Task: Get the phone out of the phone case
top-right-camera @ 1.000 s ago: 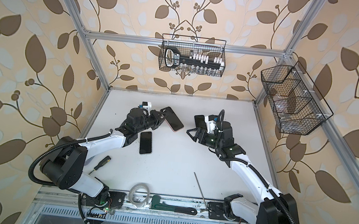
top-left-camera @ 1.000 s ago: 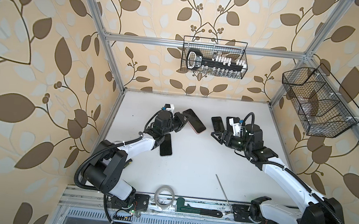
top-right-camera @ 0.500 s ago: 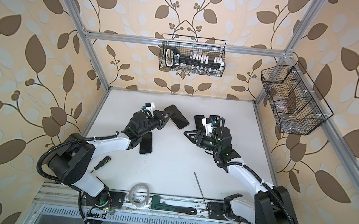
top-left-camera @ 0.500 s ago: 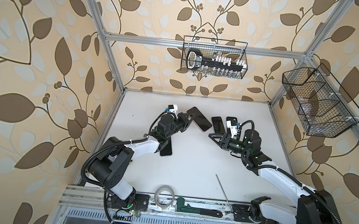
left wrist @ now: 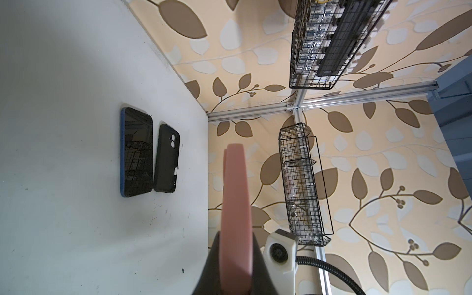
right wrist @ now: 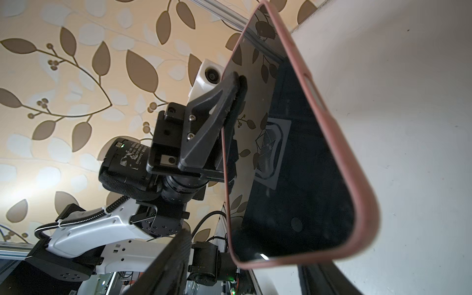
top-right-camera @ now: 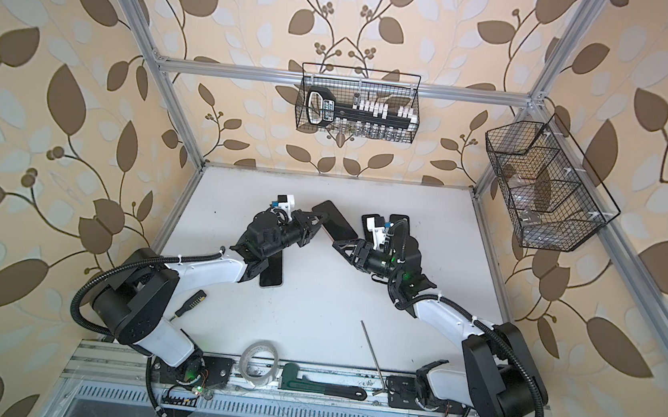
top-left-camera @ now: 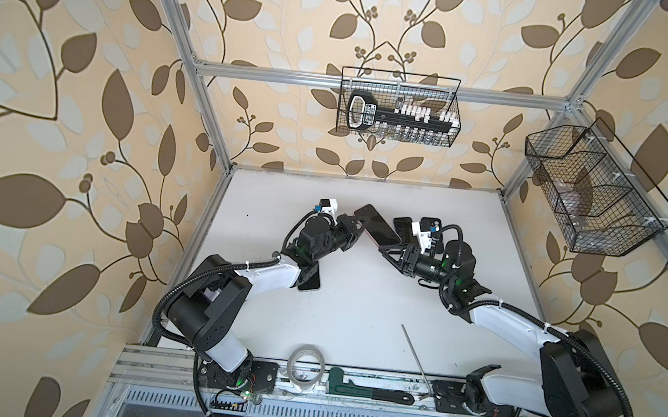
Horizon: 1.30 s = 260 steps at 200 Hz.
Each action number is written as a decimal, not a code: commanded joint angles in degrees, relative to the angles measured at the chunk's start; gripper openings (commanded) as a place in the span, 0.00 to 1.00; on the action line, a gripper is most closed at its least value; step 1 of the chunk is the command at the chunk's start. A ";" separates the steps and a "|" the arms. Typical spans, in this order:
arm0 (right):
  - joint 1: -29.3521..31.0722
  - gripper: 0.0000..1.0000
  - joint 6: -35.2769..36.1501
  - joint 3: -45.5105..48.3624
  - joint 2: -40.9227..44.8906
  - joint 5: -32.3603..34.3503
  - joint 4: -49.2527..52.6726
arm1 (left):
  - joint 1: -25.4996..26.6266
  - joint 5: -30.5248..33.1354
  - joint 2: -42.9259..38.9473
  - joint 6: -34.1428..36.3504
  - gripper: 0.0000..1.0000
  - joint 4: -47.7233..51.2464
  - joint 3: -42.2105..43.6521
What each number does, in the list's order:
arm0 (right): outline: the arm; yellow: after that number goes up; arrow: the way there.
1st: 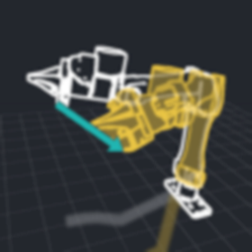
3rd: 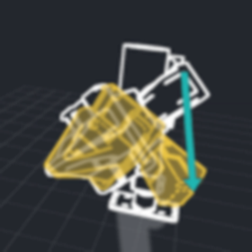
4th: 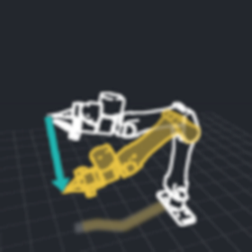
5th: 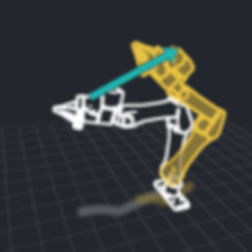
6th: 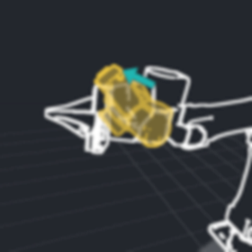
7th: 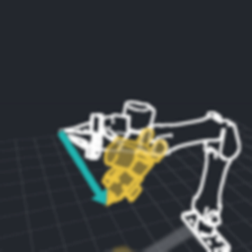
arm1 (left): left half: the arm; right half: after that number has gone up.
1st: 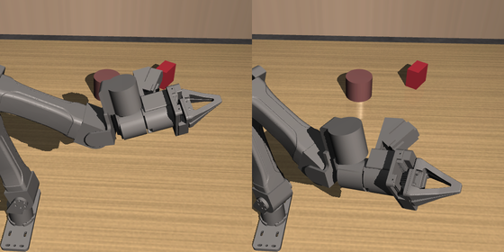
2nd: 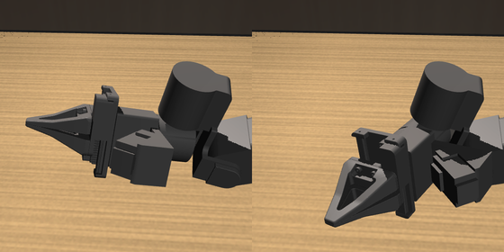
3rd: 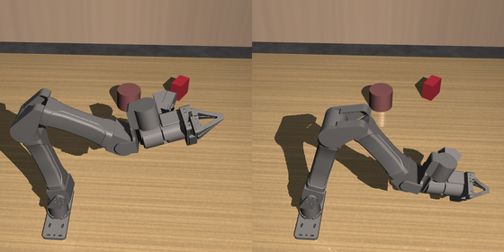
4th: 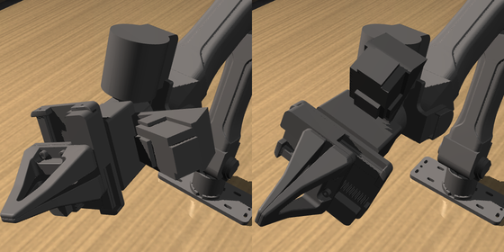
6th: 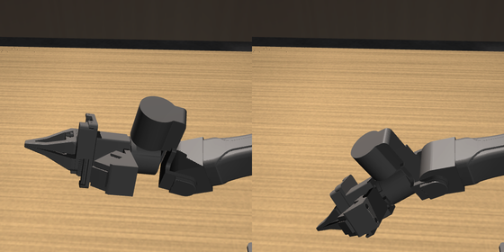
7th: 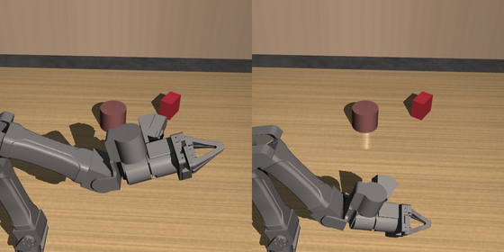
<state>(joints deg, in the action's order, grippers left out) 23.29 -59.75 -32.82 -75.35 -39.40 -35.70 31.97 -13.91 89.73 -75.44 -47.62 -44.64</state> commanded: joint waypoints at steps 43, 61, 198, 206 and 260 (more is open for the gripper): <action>2.63 0.63 -1.16 -2.78 -1.11 1.64 -3.06 | 0.52 2.44 -2.58 1.49 0.00 -2.33 -1.34; 2.73 0.62 -1.05 -2.79 -1.22 1.75 -3.32 | 0.53 2.79 -3.37 2.59 0.00 -1.05 -1.32; 2.38 0.58 -2.81 -2.69 -3.14 2.26 -7.16 | 0.51 2.65 -4.66 2.71 0.00 0.33 -1.95; 2.19 0.58 -2.83 -2.69 -3.32 2.35 -7.48 | 0.53 2.58 -4.57 2.13 0.00 -0.22 -1.80; 1.57 0.54 -5.26 -2.48 -5.78 1.84 -12.39 | 0.48 2.38 -4.21 -0.06 0.00 -2.48 -0.92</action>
<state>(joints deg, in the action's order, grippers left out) 25.06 -63.07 -33.78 -80.20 -37.91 -42.57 31.94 -11.29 88.18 -74.15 -44.03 -44.71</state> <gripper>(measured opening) 0.546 0.117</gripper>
